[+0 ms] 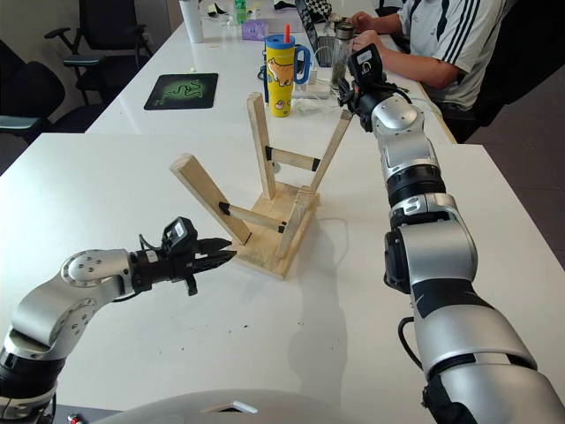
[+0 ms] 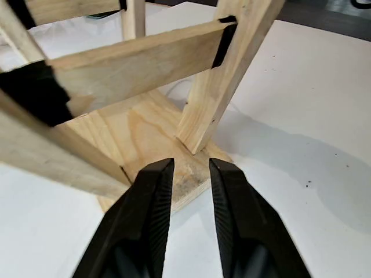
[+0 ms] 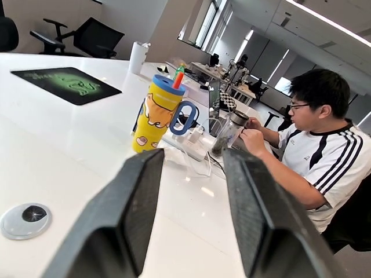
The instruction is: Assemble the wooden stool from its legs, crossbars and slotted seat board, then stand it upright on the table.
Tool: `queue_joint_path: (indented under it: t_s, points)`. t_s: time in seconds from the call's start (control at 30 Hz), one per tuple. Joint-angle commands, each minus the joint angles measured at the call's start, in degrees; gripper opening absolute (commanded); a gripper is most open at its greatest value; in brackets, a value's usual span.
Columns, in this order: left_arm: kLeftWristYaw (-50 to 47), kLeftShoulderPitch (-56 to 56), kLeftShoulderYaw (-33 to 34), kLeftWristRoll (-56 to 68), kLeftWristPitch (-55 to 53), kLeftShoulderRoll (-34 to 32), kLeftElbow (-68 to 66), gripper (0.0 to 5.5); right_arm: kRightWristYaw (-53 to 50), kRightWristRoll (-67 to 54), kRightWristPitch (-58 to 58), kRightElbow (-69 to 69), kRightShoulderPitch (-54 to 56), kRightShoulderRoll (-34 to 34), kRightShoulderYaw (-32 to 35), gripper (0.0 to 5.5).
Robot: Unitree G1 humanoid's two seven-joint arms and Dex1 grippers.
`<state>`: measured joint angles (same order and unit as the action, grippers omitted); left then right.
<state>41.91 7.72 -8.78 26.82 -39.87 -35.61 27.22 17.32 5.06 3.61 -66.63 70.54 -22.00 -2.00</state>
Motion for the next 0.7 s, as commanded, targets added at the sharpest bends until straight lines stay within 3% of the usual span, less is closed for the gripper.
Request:
queue_joint_path:
  t_s: [0.03,0.2,0.4,0.7]
  points:
    - [-2.92,5.19,-1.12,-4.05,3.29,4.10,-9.50,1.16,4.17,3.20,3.00,-5.36,1.53,-1.53,-1.95,1.89]
    - [-7.69,10.28,1.12,-9.42,7.83,6.37,-20.70,1.16,19.73,5.75,6.28,-5.60,1.29,-3.33,-5.66,1.89]
    - [-9.95,12.14,2.86,-10.34,11.68,9.71,-25.51,1.16,53.93,0.14,3.80,2.43,-1.32,-6.55,-7.44,1.89]
    - [-14.80,13.45,5.60,-12.07,16.52,13.78,-33.50,1.16,70.95,-14.10,-15.22,24.39,-4.16,-7.87,-3.34,1.89]
